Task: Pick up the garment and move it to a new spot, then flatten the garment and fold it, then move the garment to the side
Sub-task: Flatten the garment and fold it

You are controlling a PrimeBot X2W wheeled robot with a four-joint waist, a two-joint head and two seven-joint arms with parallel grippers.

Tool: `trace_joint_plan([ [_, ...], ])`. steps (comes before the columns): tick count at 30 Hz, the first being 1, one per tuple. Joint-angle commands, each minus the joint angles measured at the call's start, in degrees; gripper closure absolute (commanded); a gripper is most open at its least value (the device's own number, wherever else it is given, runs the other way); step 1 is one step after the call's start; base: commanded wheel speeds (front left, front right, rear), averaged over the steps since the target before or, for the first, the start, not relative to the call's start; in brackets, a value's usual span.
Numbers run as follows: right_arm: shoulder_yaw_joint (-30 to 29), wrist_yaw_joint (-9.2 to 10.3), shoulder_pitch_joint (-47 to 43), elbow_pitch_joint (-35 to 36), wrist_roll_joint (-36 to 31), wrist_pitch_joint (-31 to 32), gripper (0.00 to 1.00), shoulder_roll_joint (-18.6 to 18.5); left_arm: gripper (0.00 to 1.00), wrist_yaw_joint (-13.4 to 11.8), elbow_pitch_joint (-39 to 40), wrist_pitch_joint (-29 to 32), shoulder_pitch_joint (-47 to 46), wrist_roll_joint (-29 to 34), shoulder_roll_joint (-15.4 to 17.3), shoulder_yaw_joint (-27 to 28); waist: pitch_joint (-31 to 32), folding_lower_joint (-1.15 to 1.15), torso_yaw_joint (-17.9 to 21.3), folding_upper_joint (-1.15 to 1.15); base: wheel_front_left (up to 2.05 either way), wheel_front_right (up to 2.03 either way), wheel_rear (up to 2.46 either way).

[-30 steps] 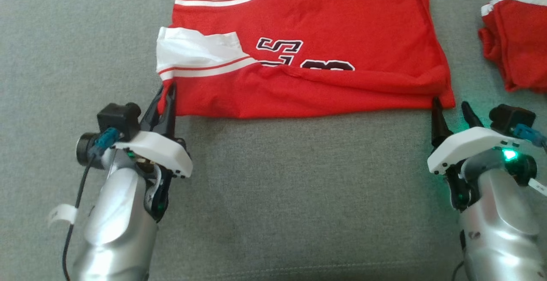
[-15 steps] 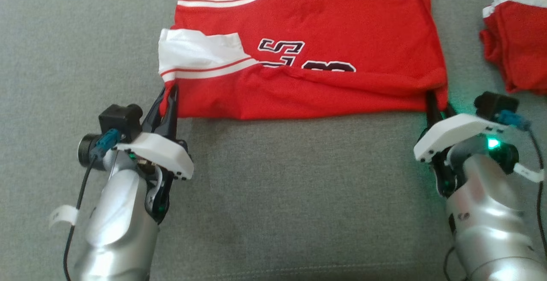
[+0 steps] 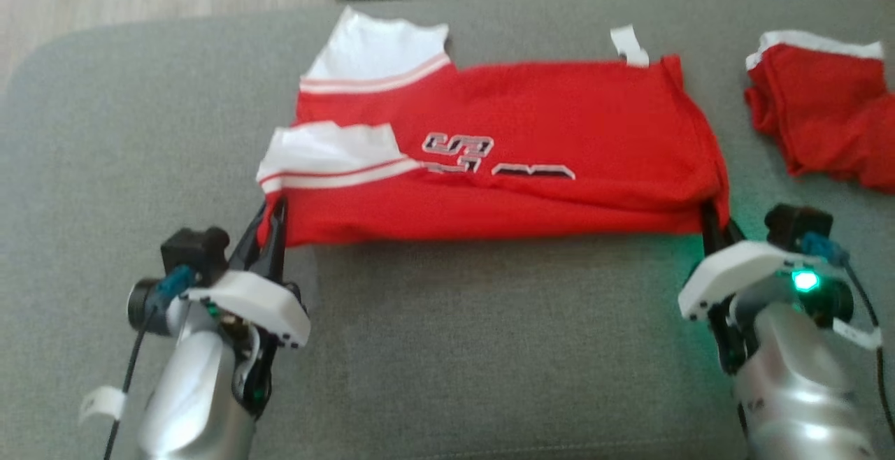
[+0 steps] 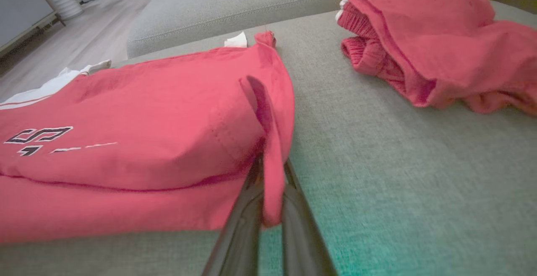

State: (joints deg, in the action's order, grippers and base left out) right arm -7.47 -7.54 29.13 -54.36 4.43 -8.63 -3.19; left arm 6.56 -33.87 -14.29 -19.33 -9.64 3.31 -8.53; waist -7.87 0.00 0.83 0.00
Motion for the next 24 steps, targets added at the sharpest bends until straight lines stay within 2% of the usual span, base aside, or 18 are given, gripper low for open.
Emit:
trace_joint_plan([
  [1, 1.1, 0.05, -0.1, 2.3, 0.9, 0.4, 1.0, 0.1, 1.0, 0.0, 2.1, -0.7, -0.2, 0.6, 1.5, 2.2, 1.8, 0.0, 0.0, 0.0, 0.0, 0.0, 0.0],
  [10, 2.2, 0.05, -9.3, 9.8, 7.4, 9.1, 1.0, 0.2, 1.0, 0.2, 4.5, -0.7, 7.0, 0.7, 1.6, 1.6, 6.0, 0.0, 0.6, 0.0, 0.0, 0.0, 0.0],
  [16, 2.3, 0.05, -15.5, 17.3, 7.6, 13.1, 1.0, 0.3, 1.0, 0.3, 3.2, -0.7, 9.8, 0.3, 1.1, 0.0, 6.7, 0.0, 1.0, 0.0, 0.0, 0.0, 0.0],
  [17, 2.1, 0.05, -16.2, 18.5, 6.7, 13.1, 0.8, 0.2, 1.0, 0.2, 2.9, -0.7, 9.9, 0.3, 1.0, -0.2, 6.7, 0.0, 1.1, 0.0, 0.0, 0.0, 0.0],
  [18, 1.8, 0.05, -16.8, 19.6, 5.8, 13.0, 0.08, 0.2, 1.0, 0.0, 2.7, -0.7, 9.9, 0.2, 0.9, -0.4, 6.7, 0.0, 1.1, 0.0, 0.0, 0.0, 0.0],
  [19, 1.8, 0.05, -16.8, 19.6, 5.8, 13.0, 0.08, 0.2, 1.0, 0.0, 2.7, -0.7, 9.9, 0.2, 0.9, -0.4, 6.7, 0.0, 1.1, 0.0, 0.0, 0.0, 0.0],
  [20, 1.0, 0.05, -17.2, 20.7, 5.2, 12.8, 0.0, 0.2, 0.73, -0.2, 2.6, -0.7, 9.8, 0.2, 0.8, -0.5, 6.6, 0.0, 1.1, 0.0, 0.0, 0.0, 0.0],
  [21, 0.7, 0.05, -17.6, 21.9, 4.5, 12.5, 0.0, 0.3, 0.54, -0.4, 2.5, -0.7, 9.6, 0.2, 0.7, -0.6, 6.5, 0.0, 1.2, 0.0, 0.0, 0.0, 0.0],
  [22, 0.3, 0.05, -17.8, 23.0, 4.1, 12.3, 0.0, 0.3, 0.11, -0.6, 2.6, -0.7, 9.3, 0.3, 0.7, -0.5, 6.4, 0.0, 1.3, 0.0, 0.0, 0.0, 0.0],
  [23, 0.0, 0.05, -17.9, 24.2, 3.7, 11.9, 0.0, 0.3, 0.01, -0.9, 2.7, -0.7, 9.1, 0.3, 0.6, -0.4, 6.2, 0.0, 1.4, 0.0, 0.0, 0.0, 0.0],
  [24, -0.2, 0.05, -18.0, 25.3, 3.3, 11.5, 0.0, 0.3, 0.0, -1.1, 3.1, -0.7, 8.9, 0.2, 0.6, -0.2, 5.9, 0.0, 1.5, 0.0, 0.0, 0.0, 0.0],
])
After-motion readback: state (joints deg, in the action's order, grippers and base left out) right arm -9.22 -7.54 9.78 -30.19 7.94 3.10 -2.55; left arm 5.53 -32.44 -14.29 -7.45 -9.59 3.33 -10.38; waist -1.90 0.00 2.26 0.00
